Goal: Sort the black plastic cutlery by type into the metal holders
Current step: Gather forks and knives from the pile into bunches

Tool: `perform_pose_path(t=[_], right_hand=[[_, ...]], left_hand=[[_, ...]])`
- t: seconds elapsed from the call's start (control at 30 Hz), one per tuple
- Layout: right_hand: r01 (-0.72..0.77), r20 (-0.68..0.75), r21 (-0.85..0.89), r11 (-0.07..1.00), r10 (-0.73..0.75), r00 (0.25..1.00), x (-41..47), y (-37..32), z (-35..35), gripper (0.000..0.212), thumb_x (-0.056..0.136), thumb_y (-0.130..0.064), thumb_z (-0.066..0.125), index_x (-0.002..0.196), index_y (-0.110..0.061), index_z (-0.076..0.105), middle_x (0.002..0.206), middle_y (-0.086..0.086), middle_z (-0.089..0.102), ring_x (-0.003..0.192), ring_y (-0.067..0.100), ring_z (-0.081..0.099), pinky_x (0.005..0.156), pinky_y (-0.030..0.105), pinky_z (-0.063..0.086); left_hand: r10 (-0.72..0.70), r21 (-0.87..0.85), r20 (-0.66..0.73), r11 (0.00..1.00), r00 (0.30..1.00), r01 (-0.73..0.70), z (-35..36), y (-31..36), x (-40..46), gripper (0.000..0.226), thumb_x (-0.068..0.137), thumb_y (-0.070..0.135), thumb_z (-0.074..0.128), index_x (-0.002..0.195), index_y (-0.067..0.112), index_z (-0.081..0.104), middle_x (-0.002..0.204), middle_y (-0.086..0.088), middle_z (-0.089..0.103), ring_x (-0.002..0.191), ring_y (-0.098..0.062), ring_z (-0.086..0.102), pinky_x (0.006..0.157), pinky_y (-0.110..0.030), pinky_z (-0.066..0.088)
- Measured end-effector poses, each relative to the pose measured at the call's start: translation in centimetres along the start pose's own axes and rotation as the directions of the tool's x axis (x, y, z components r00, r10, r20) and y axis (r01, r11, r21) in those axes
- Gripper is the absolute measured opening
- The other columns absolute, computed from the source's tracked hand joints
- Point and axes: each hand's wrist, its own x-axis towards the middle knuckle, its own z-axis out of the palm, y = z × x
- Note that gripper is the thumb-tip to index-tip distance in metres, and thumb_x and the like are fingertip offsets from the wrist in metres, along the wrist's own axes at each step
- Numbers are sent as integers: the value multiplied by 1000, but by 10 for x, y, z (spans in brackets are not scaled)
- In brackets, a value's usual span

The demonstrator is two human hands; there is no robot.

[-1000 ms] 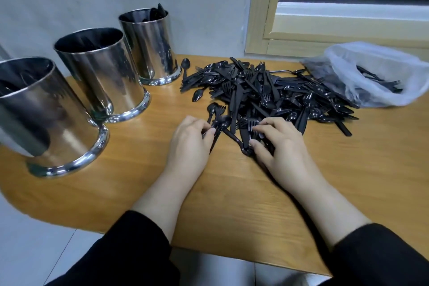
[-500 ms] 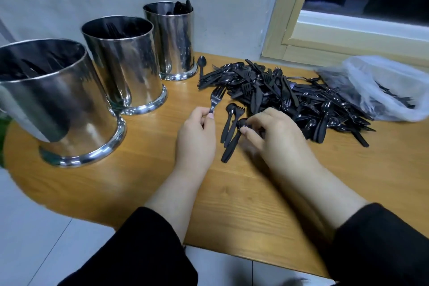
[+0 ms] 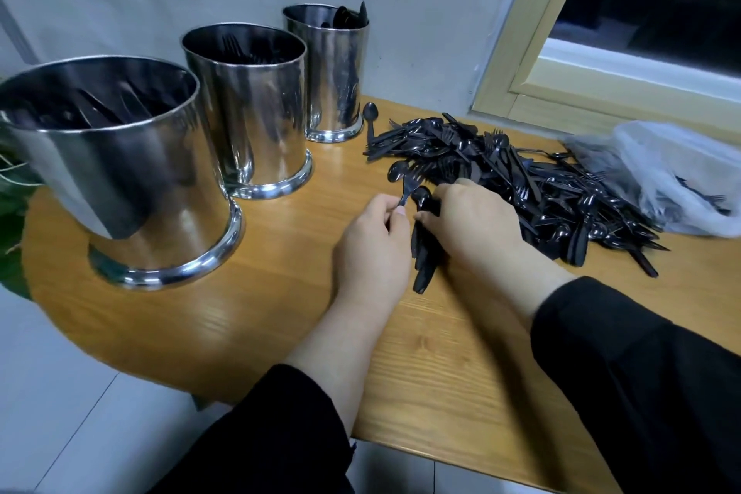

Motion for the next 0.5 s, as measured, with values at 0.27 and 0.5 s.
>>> perform_pose_path(t=[0.27, 0.5], right_hand=[[-8, -98, 81, 997, 16, 995, -1, 7, 4, 12, 89, -27, 61, 86, -15, 62, 73, -1, 55, 70, 28, 54, 59, 32, 39], [-187, -68, 300, 936, 216, 974, -2, 14, 0, 14, 86, -28, 64, 81, -16, 70, 70, 1, 67, 67, 23, 63, 61, 32, 54]], left_hand=[[-11, -57, -21, 998, 1000, 10, 1, -3, 1, 18, 103, 34, 49, 110, 29, 66, 84, -1, 69, 84, -35, 65, 68, -38, 49], [-34, -64, -8, 997, 999, 33, 0, -5, 1, 17, 104, 35, 49, 105, 29, 66, 66, 8, 55, 64, -23, 51, 62, -32, 40]])
